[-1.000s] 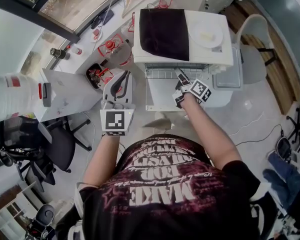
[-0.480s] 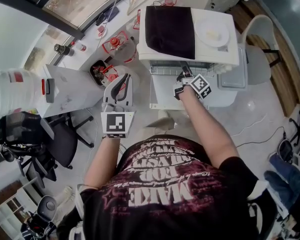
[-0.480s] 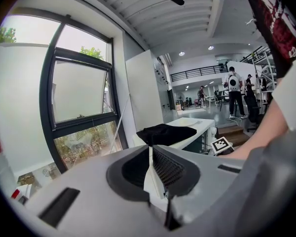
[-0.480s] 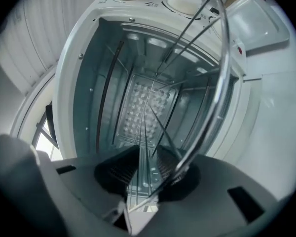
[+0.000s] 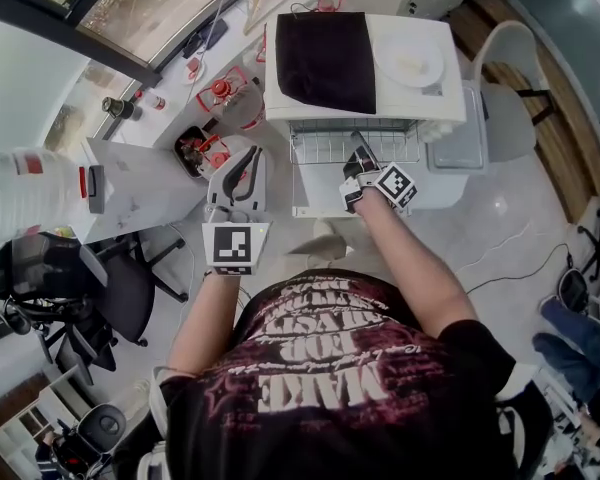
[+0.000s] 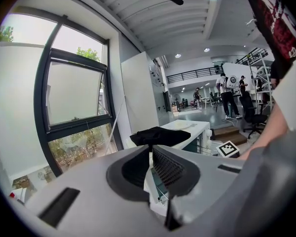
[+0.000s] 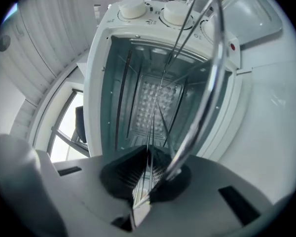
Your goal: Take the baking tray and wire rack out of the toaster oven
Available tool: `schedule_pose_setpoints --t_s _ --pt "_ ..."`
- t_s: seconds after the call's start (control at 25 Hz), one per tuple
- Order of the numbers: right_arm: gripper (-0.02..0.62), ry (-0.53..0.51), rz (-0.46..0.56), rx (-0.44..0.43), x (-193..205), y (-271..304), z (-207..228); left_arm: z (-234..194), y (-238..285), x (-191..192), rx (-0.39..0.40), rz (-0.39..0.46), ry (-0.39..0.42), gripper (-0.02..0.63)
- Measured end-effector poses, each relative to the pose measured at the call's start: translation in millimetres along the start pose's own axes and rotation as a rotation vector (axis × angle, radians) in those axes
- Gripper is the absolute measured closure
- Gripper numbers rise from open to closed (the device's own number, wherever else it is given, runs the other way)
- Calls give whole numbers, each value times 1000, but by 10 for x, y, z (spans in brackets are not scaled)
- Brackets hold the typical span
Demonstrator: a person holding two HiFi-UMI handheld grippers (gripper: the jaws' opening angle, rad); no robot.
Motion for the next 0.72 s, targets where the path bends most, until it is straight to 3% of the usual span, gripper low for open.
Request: schedule_pose_setpoints --t_s 0.52,0.72 --pt "584 122 -121 0 308 -756 -166 303 168 -205 90 50 37 581" --pt "589 93 -196 -7 363 -1109 -206 388 234 -224 119 62 31 581"
Point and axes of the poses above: the fingertips, and each gripper's own axes: y forward along the fingers, z to its right, x out of its underside, the point moved 5 cm from there along -y, backward along the fingers, and after that the axes turned 9 degrees about y, right-handed, at the moved point
